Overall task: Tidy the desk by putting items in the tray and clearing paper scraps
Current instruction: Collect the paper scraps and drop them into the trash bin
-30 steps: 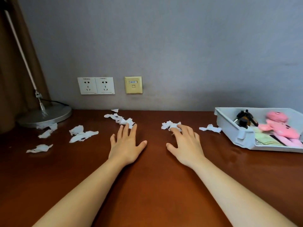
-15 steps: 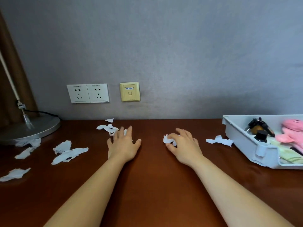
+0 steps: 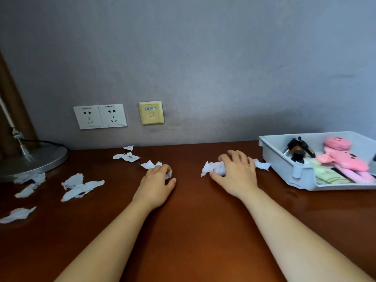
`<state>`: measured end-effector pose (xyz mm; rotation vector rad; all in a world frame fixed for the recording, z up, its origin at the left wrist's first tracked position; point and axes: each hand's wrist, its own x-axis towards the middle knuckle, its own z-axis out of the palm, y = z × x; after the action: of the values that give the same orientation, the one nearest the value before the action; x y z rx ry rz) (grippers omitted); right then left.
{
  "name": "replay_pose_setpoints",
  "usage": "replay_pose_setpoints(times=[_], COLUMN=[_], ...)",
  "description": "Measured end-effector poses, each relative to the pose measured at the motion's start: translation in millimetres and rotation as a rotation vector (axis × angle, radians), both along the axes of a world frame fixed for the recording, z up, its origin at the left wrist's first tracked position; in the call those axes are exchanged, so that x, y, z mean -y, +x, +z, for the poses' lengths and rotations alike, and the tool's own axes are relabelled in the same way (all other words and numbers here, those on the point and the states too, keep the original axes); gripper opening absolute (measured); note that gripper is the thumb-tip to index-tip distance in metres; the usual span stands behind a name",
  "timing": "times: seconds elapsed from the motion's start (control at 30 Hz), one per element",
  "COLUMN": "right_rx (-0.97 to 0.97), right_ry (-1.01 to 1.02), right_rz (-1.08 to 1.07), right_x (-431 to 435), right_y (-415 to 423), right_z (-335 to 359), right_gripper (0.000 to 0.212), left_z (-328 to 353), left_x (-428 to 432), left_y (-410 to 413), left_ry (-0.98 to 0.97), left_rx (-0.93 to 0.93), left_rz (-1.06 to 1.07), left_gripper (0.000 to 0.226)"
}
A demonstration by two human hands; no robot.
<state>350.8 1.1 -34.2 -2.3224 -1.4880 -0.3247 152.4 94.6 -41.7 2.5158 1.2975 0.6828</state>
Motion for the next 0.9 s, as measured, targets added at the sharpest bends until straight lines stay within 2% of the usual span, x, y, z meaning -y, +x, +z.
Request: replay_pose_setpoints(times=[0.1, 0.2, 0.3, 0.43, 0.57, 0.7, 0.83, 0.9], right_rx=[-0.128, -0.222, -0.226, -0.224, -0.257, -0.247, -0.246, -0.207], right_ry=[-0.134, -0.218, -0.252, -0.167, -0.041, -0.021, -0.116, -0.16], right_rz=[-0.171, -0.236, -0.215, -0.04, 0.151, 0.105, 0.101, 0.085], right_x=[7, 7, 1, -5, -12, -18, -22, -26], right_y=[12, 17, 18, 18, 12, 5, 0, -4], right_z=[1, 1, 1, -1, -1, 0, -3, -4], right_gripper=[0.079, 0.092, 0.09, 0.073, 0.058, 0.059, 0.072, 0.072], left_z=[1, 0, 0, 1, 4, 7, 4, 0], left_x=[4, 3, -3, -12, -22, -29, -37, -41], left_y=[-1, -2, -1, 2, 4, 7, 8, 9], left_ry=[0.081, 0.07, -0.003, -0.056, -0.132, -0.147, -0.123, -0.092], left_rx=[-0.055, -0.097, -0.094, -0.119, -0.141, -0.167, -0.176, -0.139], left_rz=[0.061, 0.144, 0.222, 0.287, 0.27, 0.233, 0.171, 0.105], left_gripper=[0.04, 0.064, 0.079, 0.093, 0.097, 0.097, 0.093, 0.087])
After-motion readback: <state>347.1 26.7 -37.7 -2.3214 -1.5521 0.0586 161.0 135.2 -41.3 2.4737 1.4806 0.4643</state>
